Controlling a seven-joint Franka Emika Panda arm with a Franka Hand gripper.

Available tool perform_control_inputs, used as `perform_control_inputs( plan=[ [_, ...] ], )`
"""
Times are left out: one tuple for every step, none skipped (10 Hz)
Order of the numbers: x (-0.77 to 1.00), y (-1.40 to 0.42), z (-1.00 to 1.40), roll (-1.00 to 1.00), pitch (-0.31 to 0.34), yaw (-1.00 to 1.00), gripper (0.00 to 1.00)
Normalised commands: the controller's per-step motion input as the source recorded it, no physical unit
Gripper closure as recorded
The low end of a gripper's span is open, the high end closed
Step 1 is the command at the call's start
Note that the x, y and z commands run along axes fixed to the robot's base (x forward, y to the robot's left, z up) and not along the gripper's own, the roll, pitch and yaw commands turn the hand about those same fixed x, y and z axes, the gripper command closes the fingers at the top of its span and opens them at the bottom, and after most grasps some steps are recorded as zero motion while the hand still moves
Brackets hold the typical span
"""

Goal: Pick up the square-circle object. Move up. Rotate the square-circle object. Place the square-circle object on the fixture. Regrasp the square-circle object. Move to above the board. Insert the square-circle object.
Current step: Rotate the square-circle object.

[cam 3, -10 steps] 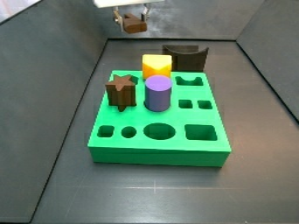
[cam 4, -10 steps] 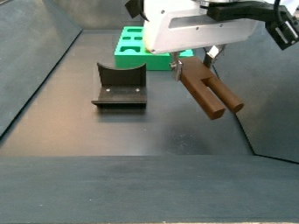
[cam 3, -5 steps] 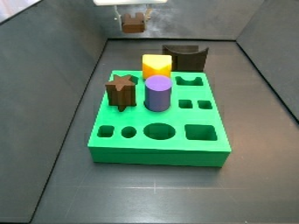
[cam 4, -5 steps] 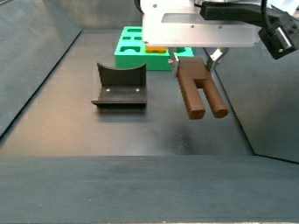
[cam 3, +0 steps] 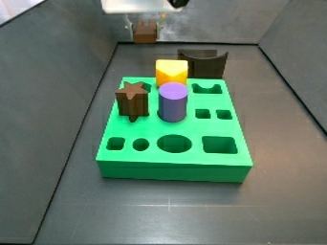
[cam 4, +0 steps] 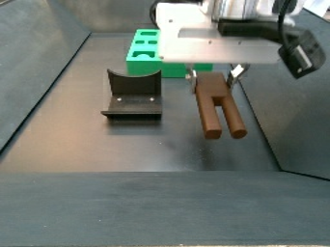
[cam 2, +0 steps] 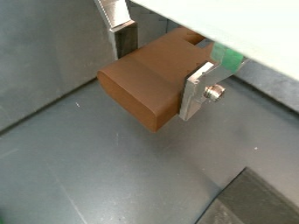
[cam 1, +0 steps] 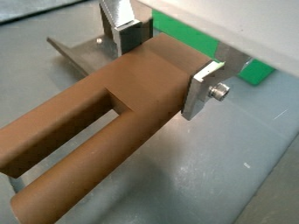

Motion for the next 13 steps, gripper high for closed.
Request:
perform_control_inputs(
  plan=[
    [0.03,0.01,-1.00,-0.06,-0.046,0.02,1.00],
    [0.04,0.01,-1.00,-0.08,-0.055,0.02,1.00],
    [0.04,0.01,-0.93,-0.11,-0.068,0.01,1.00],
    [0.05,0.01,-0.86,-0.12,-0.077,0.01,1.00],
    [0.04,0.01,-0.74,-0.14,-0.087,0.01,1.00],
    [0.04,0.01,-0.63,-0.15,-0.104,0.01,1.00],
    [0.04,0.01,-0.59,-0.16,-0.108,0.00,1.00],
    [0.04,0.02,-0.49,-0.17,-0.119,0.00,1.00],
    [0.03,0.02,-0.43,-0.18,-0.125,0.00,1.00],
    [0.03,0.02,-0.39,-0.18,-0.128,-0.01,1.00],
    [0.03,0.03,-0.29,-0.20,-0.138,-0.01,1.00],
    [0.03,0.02,-0.24,-0.21,-0.141,-0.01,1.00],
    [0.03,0.03,-0.19,-0.21,-0.147,-0.01,1.00]
  ],
)
